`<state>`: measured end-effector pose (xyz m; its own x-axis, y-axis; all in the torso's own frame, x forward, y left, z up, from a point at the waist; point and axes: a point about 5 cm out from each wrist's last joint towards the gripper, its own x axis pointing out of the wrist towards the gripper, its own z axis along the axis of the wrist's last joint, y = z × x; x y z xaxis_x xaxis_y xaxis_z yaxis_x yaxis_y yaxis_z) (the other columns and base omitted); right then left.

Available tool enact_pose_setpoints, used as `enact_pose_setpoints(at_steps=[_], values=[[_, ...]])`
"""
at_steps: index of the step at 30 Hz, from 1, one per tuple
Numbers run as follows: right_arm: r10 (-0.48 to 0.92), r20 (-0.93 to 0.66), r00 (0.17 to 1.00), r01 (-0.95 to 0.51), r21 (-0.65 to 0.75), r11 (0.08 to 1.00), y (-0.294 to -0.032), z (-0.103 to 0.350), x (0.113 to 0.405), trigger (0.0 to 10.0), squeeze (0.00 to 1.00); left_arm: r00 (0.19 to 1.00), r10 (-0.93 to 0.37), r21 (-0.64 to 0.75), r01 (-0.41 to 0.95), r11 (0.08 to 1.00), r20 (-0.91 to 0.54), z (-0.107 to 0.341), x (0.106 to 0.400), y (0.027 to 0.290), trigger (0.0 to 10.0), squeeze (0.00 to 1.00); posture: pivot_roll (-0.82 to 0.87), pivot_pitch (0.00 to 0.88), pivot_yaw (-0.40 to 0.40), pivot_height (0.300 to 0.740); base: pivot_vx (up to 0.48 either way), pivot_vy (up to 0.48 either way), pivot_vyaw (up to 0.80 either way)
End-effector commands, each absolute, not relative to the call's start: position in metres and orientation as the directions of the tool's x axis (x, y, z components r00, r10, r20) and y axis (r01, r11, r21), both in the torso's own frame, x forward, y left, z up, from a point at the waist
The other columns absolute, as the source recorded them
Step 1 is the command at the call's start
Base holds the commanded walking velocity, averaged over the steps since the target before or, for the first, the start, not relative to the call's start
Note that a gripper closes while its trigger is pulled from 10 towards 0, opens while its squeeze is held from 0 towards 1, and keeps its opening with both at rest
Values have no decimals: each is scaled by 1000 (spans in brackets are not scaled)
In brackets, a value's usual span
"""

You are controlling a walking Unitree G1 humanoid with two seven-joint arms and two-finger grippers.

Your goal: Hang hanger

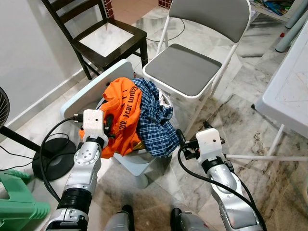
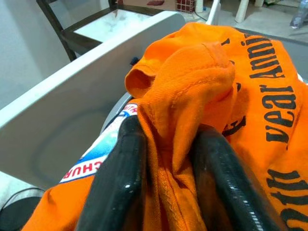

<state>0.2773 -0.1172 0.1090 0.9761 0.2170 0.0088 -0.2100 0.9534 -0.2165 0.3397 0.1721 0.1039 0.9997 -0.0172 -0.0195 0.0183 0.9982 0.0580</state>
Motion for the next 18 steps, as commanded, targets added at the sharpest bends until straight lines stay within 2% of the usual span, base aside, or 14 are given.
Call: enact_pose_setpoints(at_steps=[1,18], values=[[217,-10,976,-214,-218,952,-116,104,275,10000,0,999,-12,66,14,998,-33,99,339,177,0,0,30,273,32,740,0,0,0],[217,-14,976,-215,-208,954,-115,103,273,10000,0,999,-53,64,54,997,-8,100,339,174,0,0,27,278,45,740,0,0,0]])
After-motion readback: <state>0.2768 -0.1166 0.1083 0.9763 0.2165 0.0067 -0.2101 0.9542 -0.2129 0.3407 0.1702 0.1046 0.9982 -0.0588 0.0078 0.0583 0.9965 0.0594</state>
